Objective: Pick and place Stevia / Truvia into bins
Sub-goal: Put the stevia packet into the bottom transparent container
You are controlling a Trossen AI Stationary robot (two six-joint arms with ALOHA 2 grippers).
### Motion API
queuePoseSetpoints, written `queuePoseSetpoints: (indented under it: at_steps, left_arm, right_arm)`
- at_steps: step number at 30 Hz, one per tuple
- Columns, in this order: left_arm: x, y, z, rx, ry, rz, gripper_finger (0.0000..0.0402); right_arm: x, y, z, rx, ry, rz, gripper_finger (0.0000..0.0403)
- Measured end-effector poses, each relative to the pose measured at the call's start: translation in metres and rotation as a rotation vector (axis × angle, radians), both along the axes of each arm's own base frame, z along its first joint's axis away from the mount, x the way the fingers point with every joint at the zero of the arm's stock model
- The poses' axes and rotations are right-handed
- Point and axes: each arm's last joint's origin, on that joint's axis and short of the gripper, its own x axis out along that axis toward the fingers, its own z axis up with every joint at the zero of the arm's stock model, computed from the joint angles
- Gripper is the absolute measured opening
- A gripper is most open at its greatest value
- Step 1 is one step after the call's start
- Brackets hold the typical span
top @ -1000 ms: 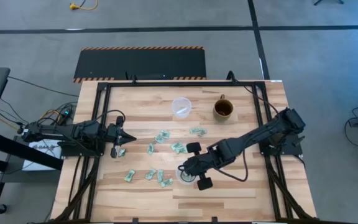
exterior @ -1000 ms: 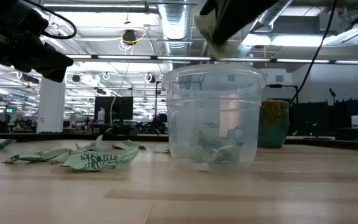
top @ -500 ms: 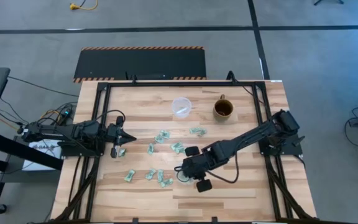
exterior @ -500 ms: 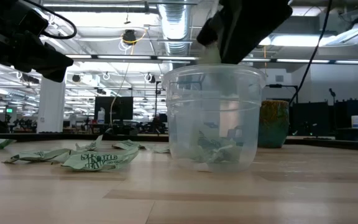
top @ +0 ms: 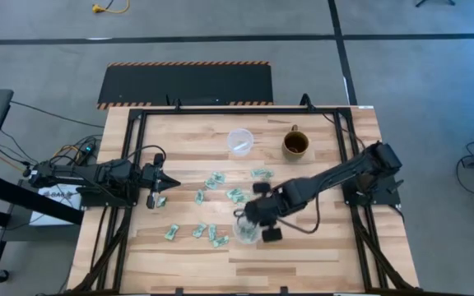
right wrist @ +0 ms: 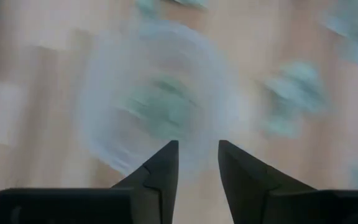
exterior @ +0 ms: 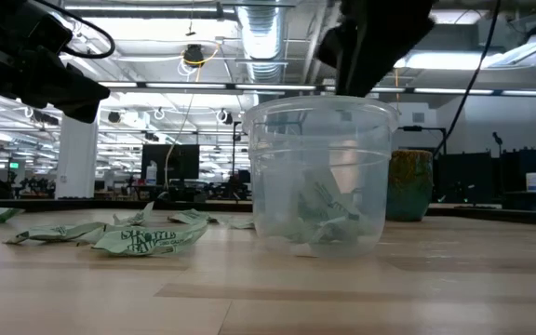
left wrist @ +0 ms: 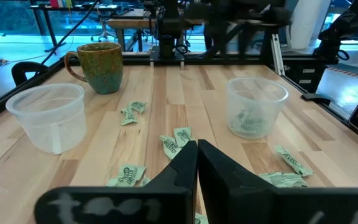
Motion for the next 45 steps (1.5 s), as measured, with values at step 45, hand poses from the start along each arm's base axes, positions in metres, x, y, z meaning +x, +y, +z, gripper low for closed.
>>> queuePoseSetpoints:
  at_steps: [45]
  left_arm:
    - [0.000, 0.000, 0.000, 0.000, 0.000, 0.000, 0.0000]
  right_arm:
    - [-0.053, -0.139, -0.095, -0.103, 0.071, -0.199, 0.0211]
